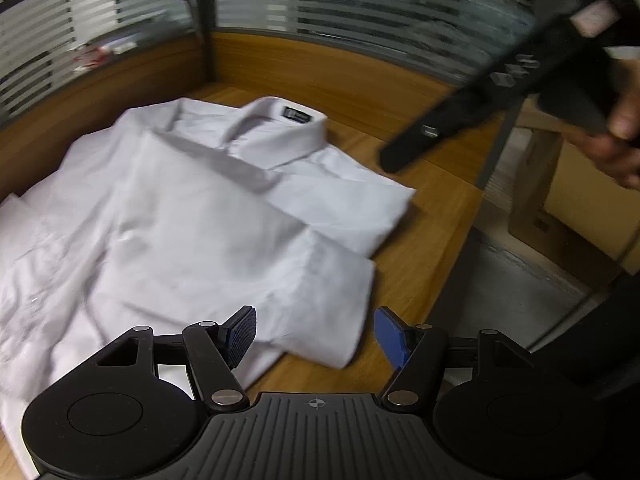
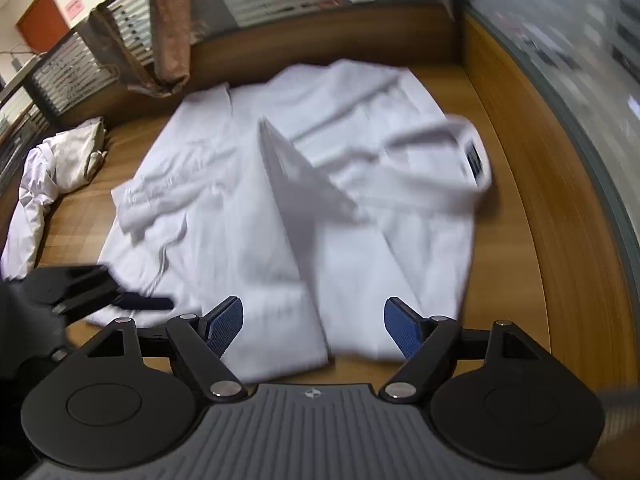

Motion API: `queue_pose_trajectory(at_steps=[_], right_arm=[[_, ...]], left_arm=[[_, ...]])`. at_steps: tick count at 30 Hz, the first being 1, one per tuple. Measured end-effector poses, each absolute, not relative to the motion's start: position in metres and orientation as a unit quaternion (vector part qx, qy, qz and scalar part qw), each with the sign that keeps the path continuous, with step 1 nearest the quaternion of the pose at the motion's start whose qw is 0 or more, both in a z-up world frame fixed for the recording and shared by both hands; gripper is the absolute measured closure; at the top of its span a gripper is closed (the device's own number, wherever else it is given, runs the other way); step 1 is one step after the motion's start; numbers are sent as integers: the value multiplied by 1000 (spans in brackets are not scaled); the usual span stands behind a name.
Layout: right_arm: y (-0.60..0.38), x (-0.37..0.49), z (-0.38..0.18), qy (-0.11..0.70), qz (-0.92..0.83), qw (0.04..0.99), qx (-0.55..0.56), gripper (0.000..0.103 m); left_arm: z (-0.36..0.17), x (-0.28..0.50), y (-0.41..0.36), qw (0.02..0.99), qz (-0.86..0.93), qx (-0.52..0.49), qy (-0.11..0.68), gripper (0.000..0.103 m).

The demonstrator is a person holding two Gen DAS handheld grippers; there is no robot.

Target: Fold clothes

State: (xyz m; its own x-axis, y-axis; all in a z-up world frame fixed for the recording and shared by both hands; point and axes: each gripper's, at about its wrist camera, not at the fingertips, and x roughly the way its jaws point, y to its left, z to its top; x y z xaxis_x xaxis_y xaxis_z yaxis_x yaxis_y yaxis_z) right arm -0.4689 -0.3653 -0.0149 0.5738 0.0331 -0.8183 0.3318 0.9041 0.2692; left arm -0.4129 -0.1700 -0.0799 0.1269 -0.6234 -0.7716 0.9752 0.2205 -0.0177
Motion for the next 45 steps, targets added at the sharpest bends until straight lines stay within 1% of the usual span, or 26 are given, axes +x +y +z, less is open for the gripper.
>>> queue_pose_trajectory(at_steps=[7,9,11,13,14,15,16,17,25,28,31,35,37,39,40,41,43,44,45], right_arm=[[-361,-535,-26,465,-113,848,227,19],[-361,-548,-27,465,-121,846,232,19],[-362,-559,-27,463,-129,845,236,19],[-364,-567,-26,459,-136,844,241,19],[-366,-571,-27,457,-141,844,244,18],[-367,-574,-28,455,-147,843,247,18],[-368,-577,-29,453,-153,842,252,18],[-368,-578,-30,450,-159,840,257,18],[-355,-566,-40,440,-193,831,281,18],[-343,-553,-42,429,-199,830,295,18],[-330,-535,-48,417,-195,829,318,18],[-314,-511,-66,391,-201,811,386,19],[-305,-500,-77,382,-220,798,411,21],[-294,-491,-89,370,-241,785,434,27],[-290,-489,-94,360,-253,778,449,28],[-287,-486,-100,350,-264,770,463,31],[-283,-483,-110,332,-283,757,487,38],[-281,-481,-114,324,-293,750,496,42],[-279,-479,-116,320,-304,747,498,48]], left_arm=[[-114,-439,-210,694,-558,329,315,36],[-125,-441,-218,694,-548,343,318,41],[-131,-439,-222,695,-542,344,324,42],[-134,-440,-223,700,-539,345,317,46],[-134,-440,-222,704,-537,344,312,58],[-134,-439,-222,708,-536,344,306,82],[-132,-435,-219,710,-540,330,308,96],[-129,-430,-217,711,-547,309,315,101],[-68,-370,-180,752,-550,201,301,101],[-53,-342,-171,750,-556,200,297,101],[-50,-320,-164,741,-561,203,308,101],[-52,-301,-153,726,-570,209,322,100],[-53,-296,-147,712,-586,217,319,91],[-53,-294,-140,695,-610,227,306,58],[-54,-294,-137,686,-622,233,297,51],[-55,-295,-134,675,-635,241,288,45],[-59,-299,-131,648,-660,265,271,42],[-62,-301,-130,635,-670,280,263,39],[-65,-304,-129,624,-678,291,256,36]])
